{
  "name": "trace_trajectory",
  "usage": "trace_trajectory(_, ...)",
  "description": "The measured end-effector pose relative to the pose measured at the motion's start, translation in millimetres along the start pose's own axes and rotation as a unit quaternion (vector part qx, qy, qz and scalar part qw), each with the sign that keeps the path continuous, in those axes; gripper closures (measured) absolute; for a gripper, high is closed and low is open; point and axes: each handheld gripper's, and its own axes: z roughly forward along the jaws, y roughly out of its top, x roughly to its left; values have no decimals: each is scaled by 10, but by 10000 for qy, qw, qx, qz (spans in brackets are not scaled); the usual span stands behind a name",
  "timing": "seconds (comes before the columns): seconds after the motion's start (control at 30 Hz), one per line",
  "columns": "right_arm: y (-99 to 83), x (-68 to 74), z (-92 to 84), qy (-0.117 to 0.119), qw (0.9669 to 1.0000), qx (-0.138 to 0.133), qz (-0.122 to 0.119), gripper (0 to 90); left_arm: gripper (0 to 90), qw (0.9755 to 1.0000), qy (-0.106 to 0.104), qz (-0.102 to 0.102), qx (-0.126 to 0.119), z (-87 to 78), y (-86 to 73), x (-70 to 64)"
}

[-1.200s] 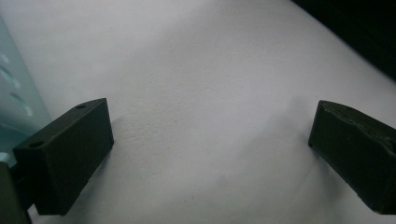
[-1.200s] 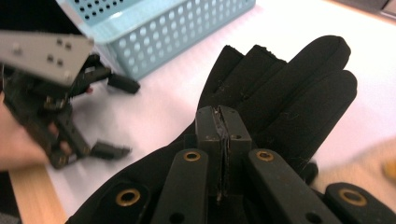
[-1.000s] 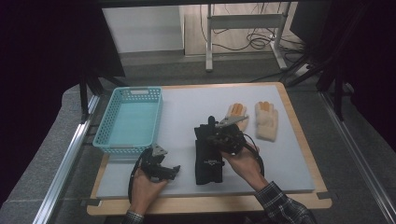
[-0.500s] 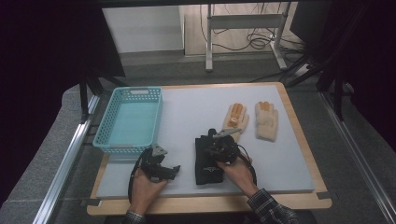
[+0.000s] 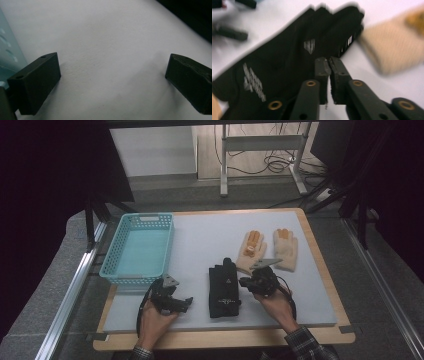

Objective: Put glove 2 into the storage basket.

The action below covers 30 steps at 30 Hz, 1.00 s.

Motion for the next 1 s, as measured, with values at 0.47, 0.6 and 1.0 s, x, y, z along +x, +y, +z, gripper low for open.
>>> trace_trajectory(0.47, -305, 215, 201, 413, 9987, 157, -249, 864, 17, 9998, 139, -14, 126, -112, -54, 64)
trace_trajectory(0.6, -256, 308, 275, 477, 9981, 164, -358, 859, 16, 9997, 160, -44, 158, -141, -82, 109)
trace_trajectory(1.0, -93, 651, 501, 733, 9938, 241, -803, 804, 10, 9998, 150, -122, 47, -181, -172, 233)
